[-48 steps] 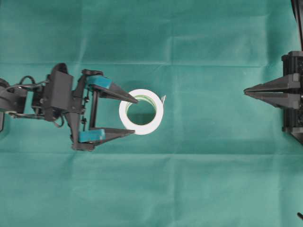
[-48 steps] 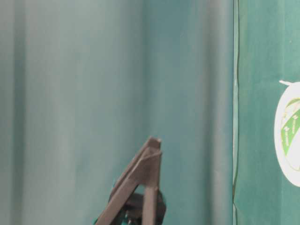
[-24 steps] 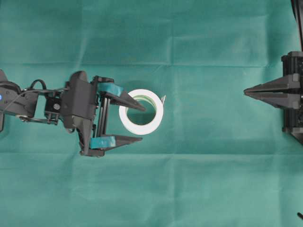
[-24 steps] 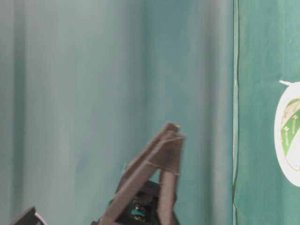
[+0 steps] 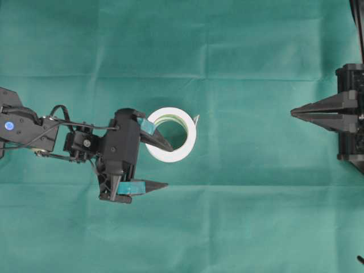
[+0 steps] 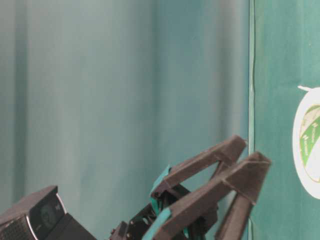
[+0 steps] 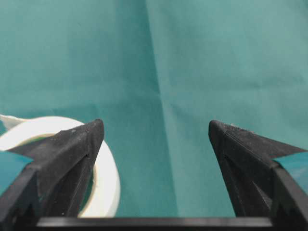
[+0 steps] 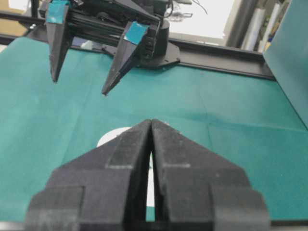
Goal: Peel off the duct tape with your right arm.
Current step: 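Close the left gripper on the tape roll's rim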
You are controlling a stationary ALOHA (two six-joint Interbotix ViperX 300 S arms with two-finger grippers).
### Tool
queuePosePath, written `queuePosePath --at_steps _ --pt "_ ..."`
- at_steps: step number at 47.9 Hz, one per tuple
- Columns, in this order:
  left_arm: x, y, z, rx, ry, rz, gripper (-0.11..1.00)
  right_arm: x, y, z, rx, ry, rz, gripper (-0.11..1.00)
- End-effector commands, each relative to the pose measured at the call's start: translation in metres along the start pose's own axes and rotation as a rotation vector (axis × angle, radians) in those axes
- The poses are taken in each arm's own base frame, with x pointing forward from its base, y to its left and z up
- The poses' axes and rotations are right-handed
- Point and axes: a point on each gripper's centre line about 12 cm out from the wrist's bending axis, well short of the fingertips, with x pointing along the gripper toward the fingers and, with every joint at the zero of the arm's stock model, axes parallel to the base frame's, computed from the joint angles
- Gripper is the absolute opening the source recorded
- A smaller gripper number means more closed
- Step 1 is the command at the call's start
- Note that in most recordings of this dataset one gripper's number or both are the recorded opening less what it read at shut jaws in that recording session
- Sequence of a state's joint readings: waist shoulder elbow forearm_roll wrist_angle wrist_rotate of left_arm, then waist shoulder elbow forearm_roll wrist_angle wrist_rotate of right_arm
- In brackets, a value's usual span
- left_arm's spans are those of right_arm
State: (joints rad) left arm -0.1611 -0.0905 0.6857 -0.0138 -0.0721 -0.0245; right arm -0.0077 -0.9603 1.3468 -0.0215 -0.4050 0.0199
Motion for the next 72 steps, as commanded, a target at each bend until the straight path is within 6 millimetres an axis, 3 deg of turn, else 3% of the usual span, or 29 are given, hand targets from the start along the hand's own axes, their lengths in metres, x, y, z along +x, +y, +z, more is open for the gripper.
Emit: queuePosePath --at_steps 1,25,53,72 --pt "0.0 -0.002 0.012 0.004 -0.018 -0.005 0.98 0.003 0.0 0.003 0.0 -0.011 0.003 -0.1" --pt "0.023 0.001 -0.007 0.002 0.054 0.003 0.98 0.003 0.001 0.0 0.0 -0.006 0.007 -0.1" --pt "0.037 0.025 -0.037 -0.022 0.182 0.054 0.98 0.003 0.003 -0.001 0.002 -0.003 0.018 -0.1" --pt "0.061 0.026 -0.054 -0.025 0.238 0.055 0.98 0.004 0.004 -0.005 0.028 0.016 0.019 -0.1"
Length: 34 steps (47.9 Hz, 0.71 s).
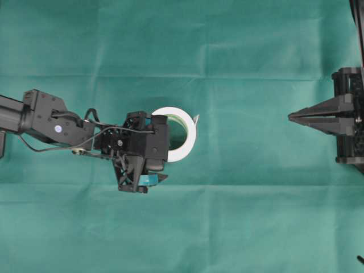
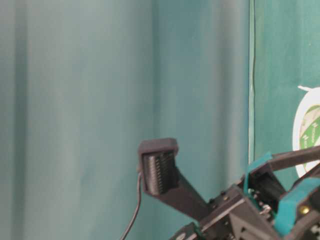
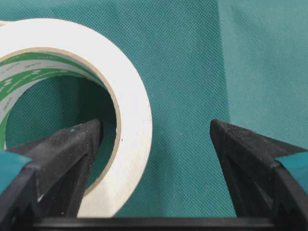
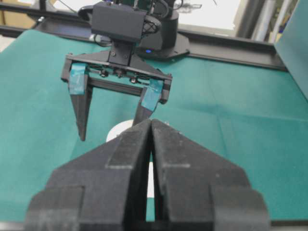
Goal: Peel off the duct tape with your right arm.
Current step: 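Close the left gripper on the tape roll's rim, then lift the tape roll upright with the left gripper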
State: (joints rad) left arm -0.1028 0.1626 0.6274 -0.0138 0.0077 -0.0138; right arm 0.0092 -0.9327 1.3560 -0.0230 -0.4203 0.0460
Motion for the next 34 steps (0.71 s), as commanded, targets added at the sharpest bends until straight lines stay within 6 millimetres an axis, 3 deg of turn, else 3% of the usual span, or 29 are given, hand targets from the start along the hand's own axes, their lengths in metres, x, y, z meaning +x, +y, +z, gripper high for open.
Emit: queuePosePath --at_steps 1,22,25,34 --pt "-0.0007 0.0003 0.0124 -0.001 -0.032 0.0 0.98 0.0022 0.0003 0.0011 0.003 -0.003 0.002 -0.1" --pt "0.0063 0.0035 0.0092 -0.008 0.006 0.006 0.93 0.0018 0.0003 -0.0027 0.006 -0.011 0.003 -0.1" --pt "0.0062 0.0047 0.0078 -0.01 0.026 0.008 0.84 0.0016 0.0003 -0.003 0.007 -0.012 0.003 -0.1" --pt "0.0024 0.0053 0.0039 -0.003 0.098 0.01 0.32 0.0014 0.0003 -0.0034 0.008 -0.012 0.003 -0.1"
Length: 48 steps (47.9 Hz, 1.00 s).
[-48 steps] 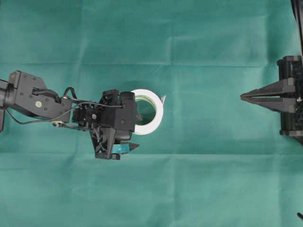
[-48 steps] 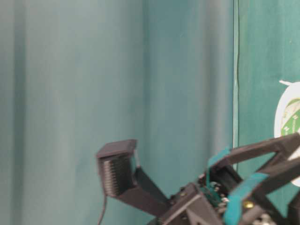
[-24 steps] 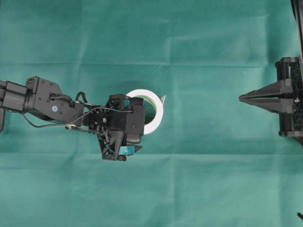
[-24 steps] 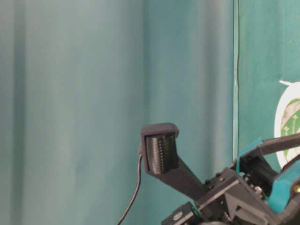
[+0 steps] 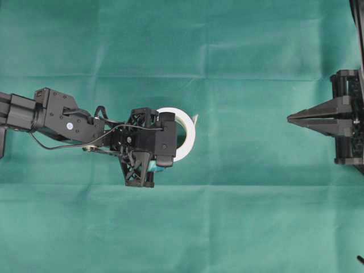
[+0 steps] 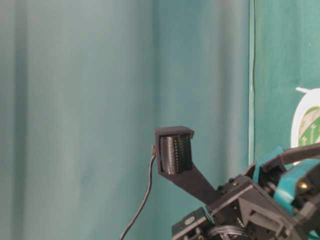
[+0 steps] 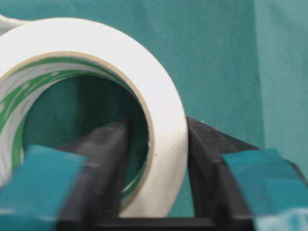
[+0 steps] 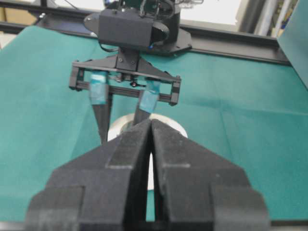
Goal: Peel off the duct tape with your right arm.
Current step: 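Lift the tape roll upright with the left gripper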
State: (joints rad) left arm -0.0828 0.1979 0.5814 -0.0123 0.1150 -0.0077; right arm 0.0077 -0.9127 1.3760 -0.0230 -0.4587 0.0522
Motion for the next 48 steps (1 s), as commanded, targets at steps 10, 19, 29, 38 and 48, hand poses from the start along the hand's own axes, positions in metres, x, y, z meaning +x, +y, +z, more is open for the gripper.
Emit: queuePosePath --at_steps 10,19,29,38,48 --pt "-0.016 -0.003 0.008 0.037 0.014 -0.005 0.22 0.002 0.001 0.003 0.0 -0.012 0.004 -0.1" --pt "-0.03 -0.003 0.018 0.04 -0.015 -0.005 0.22 0.002 0.001 0.003 0.002 -0.012 0.004 -0.1" --pt "-0.06 -0.006 0.033 0.048 -0.052 -0.01 0.22 0.002 0.001 0.003 0.002 -0.011 0.004 -0.1" --pt "-0.094 -0.008 0.047 0.05 -0.1 -0.015 0.22 0.002 0.001 0.003 0.002 -0.011 0.005 -0.1" --pt "-0.129 -0.009 0.057 0.053 -0.123 -0.016 0.22 0.002 0.001 0.003 0.002 -0.011 0.005 -0.1"
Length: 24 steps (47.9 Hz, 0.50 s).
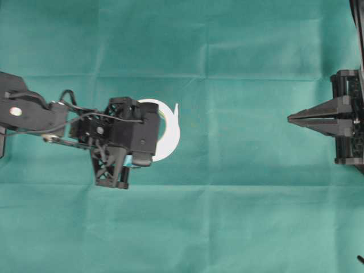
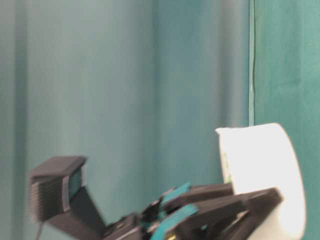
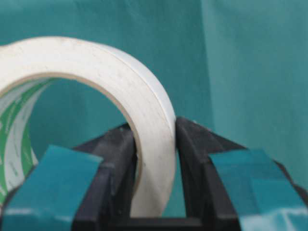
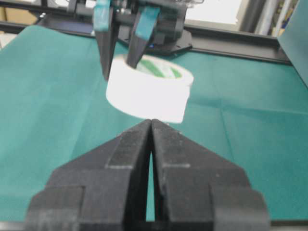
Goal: Peel off the duct tape with your right arm.
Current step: 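Lift the tape roll upright with the left gripper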
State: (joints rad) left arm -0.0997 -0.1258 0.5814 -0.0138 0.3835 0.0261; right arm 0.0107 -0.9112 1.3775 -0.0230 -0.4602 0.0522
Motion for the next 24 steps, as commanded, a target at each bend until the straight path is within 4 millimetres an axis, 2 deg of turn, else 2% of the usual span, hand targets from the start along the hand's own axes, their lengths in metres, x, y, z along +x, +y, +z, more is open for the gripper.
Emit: queuePosePath --at_steps 1,10,24 --pt "-0.028 -0.001 0.021 0.008 -0.071 -0.001 0.22 0.002 0.0 0.003 0.003 -0.012 0.002 -0.1" --pt "-0.045 -0.006 0.029 0.04 -0.078 -0.009 0.22 0.004 0.001 0.002 0.002 -0.003 0.005 -0.1" --pt "-0.056 -0.017 0.035 0.211 -0.093 -0.025 0.22 0.016 0.001 0.001 0.002 0.038 0.004 -0.1"
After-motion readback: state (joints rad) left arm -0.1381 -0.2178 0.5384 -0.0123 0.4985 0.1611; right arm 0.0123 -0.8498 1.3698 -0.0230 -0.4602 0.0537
